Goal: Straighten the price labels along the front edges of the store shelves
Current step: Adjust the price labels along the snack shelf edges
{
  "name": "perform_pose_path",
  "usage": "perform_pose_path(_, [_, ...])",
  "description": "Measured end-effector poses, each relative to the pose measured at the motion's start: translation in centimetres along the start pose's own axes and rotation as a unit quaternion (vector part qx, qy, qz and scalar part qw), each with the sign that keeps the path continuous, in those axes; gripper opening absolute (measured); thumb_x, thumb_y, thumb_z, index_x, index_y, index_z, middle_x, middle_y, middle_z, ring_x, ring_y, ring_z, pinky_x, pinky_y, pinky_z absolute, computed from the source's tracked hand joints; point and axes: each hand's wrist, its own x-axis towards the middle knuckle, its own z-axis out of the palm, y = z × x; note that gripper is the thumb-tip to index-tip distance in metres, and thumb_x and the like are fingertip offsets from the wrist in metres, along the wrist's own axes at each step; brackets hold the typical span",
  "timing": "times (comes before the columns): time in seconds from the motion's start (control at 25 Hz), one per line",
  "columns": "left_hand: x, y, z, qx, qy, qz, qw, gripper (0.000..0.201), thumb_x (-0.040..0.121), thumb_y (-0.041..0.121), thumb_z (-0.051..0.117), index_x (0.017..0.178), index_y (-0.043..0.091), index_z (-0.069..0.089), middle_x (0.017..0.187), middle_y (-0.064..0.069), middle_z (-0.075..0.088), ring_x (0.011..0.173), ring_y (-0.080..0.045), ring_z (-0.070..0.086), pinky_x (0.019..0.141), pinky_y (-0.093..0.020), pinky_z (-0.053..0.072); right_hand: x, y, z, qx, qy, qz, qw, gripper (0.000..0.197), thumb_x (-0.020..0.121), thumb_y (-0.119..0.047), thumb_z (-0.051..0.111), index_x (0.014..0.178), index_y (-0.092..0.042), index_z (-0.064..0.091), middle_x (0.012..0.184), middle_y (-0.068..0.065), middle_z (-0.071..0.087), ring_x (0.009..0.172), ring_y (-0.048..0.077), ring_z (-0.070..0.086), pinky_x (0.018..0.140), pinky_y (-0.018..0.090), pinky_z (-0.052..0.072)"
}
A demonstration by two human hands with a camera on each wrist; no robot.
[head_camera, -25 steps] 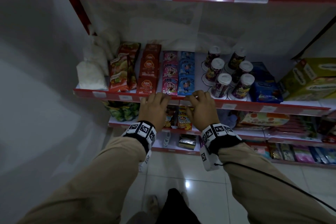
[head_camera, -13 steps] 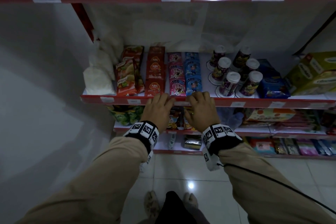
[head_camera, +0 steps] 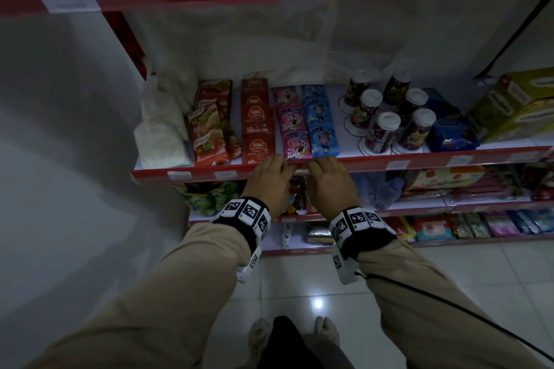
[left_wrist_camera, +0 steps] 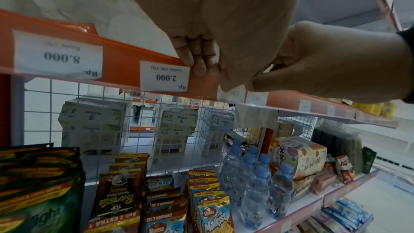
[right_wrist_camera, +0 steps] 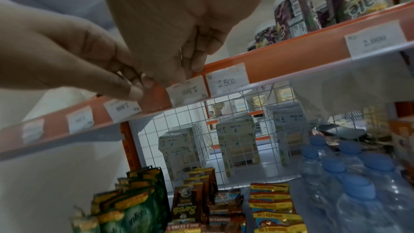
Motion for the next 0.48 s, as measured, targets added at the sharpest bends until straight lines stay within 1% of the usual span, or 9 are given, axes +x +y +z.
perform_pose_path(0.08, [0.0, -0.1, 0.0, -0.008, 0.005, 0.0, 1.0, 0.041, 0.088, 0.016, 0.052, 0.129, 0.012, 0.051, 0.116, -0.01, 0.046, 0.108, -0.026, 0.042, 0.089, -0.036, 0.037, 0.2, -0.1, 0.0, 0.0, -0.012, 0.011, 1.0, 0.027, 0.06, -0.001, 0.072, 0.086, -0.002, 0.064, 0.082, 0.017, 0.065, 0.079, 0.035, 0.059, 0.068, 0.037, 0.049])
perform_pose_path(0.16, [-0.1, -0.1, -0.1, -0.006, 0.005, 0.002, 1.0, 0.041, 0.087, 0.015, 0.053, 0.128, 0.012, 0.051, 0.117, -0.009, 0.045, 0.108, -0.026, 0.041, 0.09, -0.036, 0.037, 0.5, -0.2, 0.0, -0.014, -0.051, 0.025, 0.998, 0.032, 0.063, -0.003, 0.071, 0.094, -0.003, 0.064, 0.088, 0.017, 0.065, 0.086, 0.035, 0.058, 0.072, 0.04, 0.047])
perform_pose_path(0.24, [-0.3, -0.3, -0.1, -0.004, -0.003, 0.01, 1.0, 0.046, 0.083, 0.012, 0.054, 0.129, 0.012, 0.05, 0.118, -0.009, 0.045, 0.109, -0.026, 0.04, 0.091, -0.036, 0.037, 0.8, -0.1, 0.0, -0.033, -0.1, 0.033, 0.994, 0.042, 0.059, -0.008, 0.077, 0.098, -0.003, 0.062, 0.095, 0.017, 0.063, 0.092, 0.035, 0.055, 0.076, 0.041, 0.045])
perform_pose_path(0.32, [-0.4, -0.4, -0.1, -0.008, -0.005, 0.013, 1.0, 0.049, 0.081, 0.009, 0.054, 0.13, 0.012, 0.049, 0.118, -0.009, 0.045, 0.11, -0.026, 0.04, 0.091, -0.036, 0.037, 1.0, 0.1, 0.0, -0.054, -0.13, 0.029, 0.99, 0.046, 0.057, -0.012, 0.081, 0.096, -0.002, 0.061, 0.097, 0.017, 0.062, 0.093, 0.033, 0.053, 0.078, 0.04, 0.043])
perform_pose_path(0.4, [-0.4, -0.4, -0.1, -0.013, -0.004, 0.012, 1.0, 0.05, 0.08, 0.008, 0.054, 0.13, 0.012, 0.049, 0.118, -0.01, 0.045, 0.109, -0.026, 0.04, 0.091, -0.036, 0.037, 1.1, 0.1, 0.0, -0.078, -0.144, 0.017, 0.986, 0.04, 0.064, -0.015, 0.077, 0.098, -0.003, 0.061, 0.099, 0.017, 0.06, 0.096, 0.033, 0.05, 0.082, 0.04, 0.043])
perform_pose_path(0.48, [-0.3, -0.4, -0.1, -0.016, -0.009, 0.013, 1.0, 0.053, 0.079, 0.005, 0.054, 0.131, 0.012, 0.049, 0.119, -0.01, 0.045, 0.11, -0.027, 0.04, 0.091, -0.036, 0.037, 1.3, 0.0, 0.1, -0.084, -0.142, 0.01, 0.986, 0.03, 0.074, -0.015, 0.068, 0.101, -0.003, 0.062, 0.103, 0.018, 0.058, 0.1, 0.033, 0.048, 0.084, 0.042, 0.043])
